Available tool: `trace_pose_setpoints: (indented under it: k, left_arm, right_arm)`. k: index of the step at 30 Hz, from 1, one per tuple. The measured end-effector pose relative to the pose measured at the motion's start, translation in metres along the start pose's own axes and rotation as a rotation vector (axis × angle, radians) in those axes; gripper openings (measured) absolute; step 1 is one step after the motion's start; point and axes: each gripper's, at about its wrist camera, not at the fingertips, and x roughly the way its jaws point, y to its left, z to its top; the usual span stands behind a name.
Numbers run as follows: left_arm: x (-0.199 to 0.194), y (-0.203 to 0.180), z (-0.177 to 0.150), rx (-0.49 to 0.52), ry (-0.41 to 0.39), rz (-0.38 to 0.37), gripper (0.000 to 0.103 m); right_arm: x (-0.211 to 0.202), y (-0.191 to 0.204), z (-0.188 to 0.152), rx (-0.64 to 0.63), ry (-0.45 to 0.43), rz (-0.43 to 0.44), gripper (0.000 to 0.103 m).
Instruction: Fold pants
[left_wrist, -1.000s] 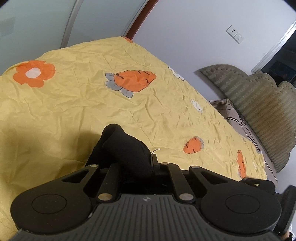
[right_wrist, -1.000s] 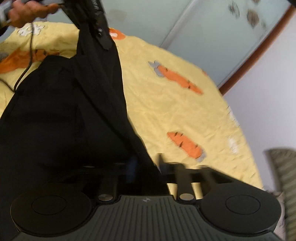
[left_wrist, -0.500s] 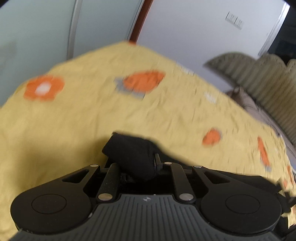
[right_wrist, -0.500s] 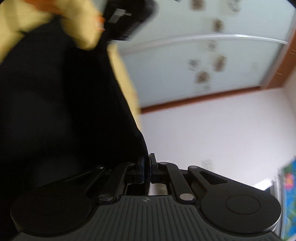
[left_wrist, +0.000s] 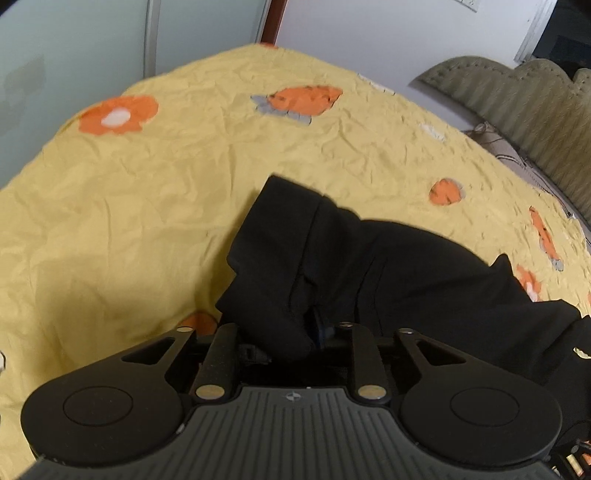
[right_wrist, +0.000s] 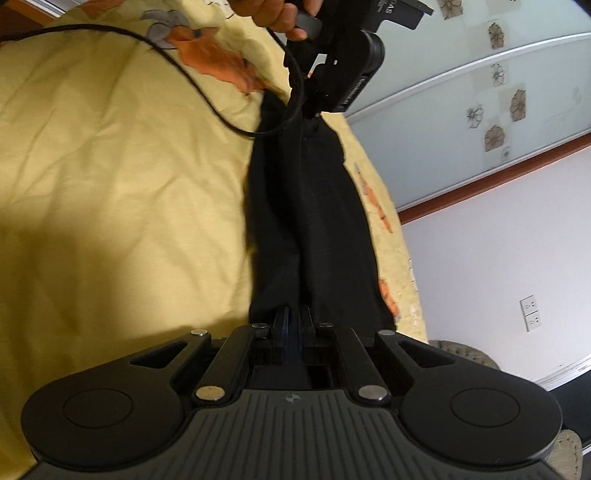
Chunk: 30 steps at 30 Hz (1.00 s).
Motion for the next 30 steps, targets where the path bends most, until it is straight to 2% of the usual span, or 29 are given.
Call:
trace_pose_setpoints:
  k: [2,4,6,7,8,10,12,14,16,18,19,20,23,26,30]
  left_arm:
    - [-0.003,0.003,-0.001,-0.014,0.018,-0.012,0.04]
    - [-0.008,0.009,-0.001,-0.039,0.033,-0.017,0.047]
    - [-0.021,0.015,-0.002,-0.077,0.031,-0.003,0.053]
    - [-0.029,0.016,-0.003,-0.086,0.012,0.005,0.053]
    - [-0.04,0.016,-0.004,-0.083,-0.016,0.015,0.054]
    - [-0.057,0.006,-0.005,-0.053,-0.052,0.014,0.06]
    - [-0.071,-0.012,-0.008,-0.005,-0.073,-0.045,0.077]
    - [-0.076,-0.033,-0.014,0.018,-0.062,-0.125,0.085]
    - [-0.073,-0.055,-0.022,0.028,-0.03,-0.199,0.086]
    - [-0.062,-0.077,-0.033,0.026,0.017,-0.251,0.086]
    - [-0.055,-0.086,-0.039,0.017,0.038,-0.26,0.086]
    - [-0.048,-0.093,-0.044,0.005,0.064,-0.261,0.086]
    - [-0.029,-0.102,-0.054,-0.064,0.112,-0.258,0.086]
    - [-0.023,-0.099,-0.058,-0.119,0.097,-0.234,0.086]
    - [-0.027,-0.095,-0.056,-0.137,0.091,-0.263,0.086]
  right_arm:
    - [0.0,0.002,-0.002,0.005,0.01,-0.004,0.004]
    - [-0.003,0.0,-0.006,-0.002,0.005,-0.064,0.006]
    - [0.001,-0.006,-0.007,-0.008,0.038,-0.134,0.014]
    - [0.003,-0.01,-0.012,-0.009,0.067,-0.129,0.023]
    - [0.006,-0.013,-0.018,-0.004,0.092,-0.118,0.036]
    - [0.011,-0.014,-0.031,-0.004,0.114,-0.112,0.056]
    - [0.011,-0.016,-0.037,0.028,0.08,-0.117,0.056]
    - [0.013,-0.022,-0.038,0.07,0.071,-0.124,0.055]
    - [0.019,-0.025,-0.037,0.095,0.067,-0.139,0.053]
    - [0.025,-0.027,-0.036,0.131,0.066,-0.125,0.034]
    - [0.027,-0.028,-0.035,0.152,0.073,-0.114,0.019]
    - [0.03,-0.027,-0.034,0.164,0.077,-0.115,0.009]
    - [0.028,-0.022,-0.032,0.17,0.077,-0.13,0.003]
    - [0.013,-0.021,-0.029,0.193,0.07,-0.126,0.003]
    - [-0.014,-0.017,-0.022,0.159,0.068,-0.114,0.002]
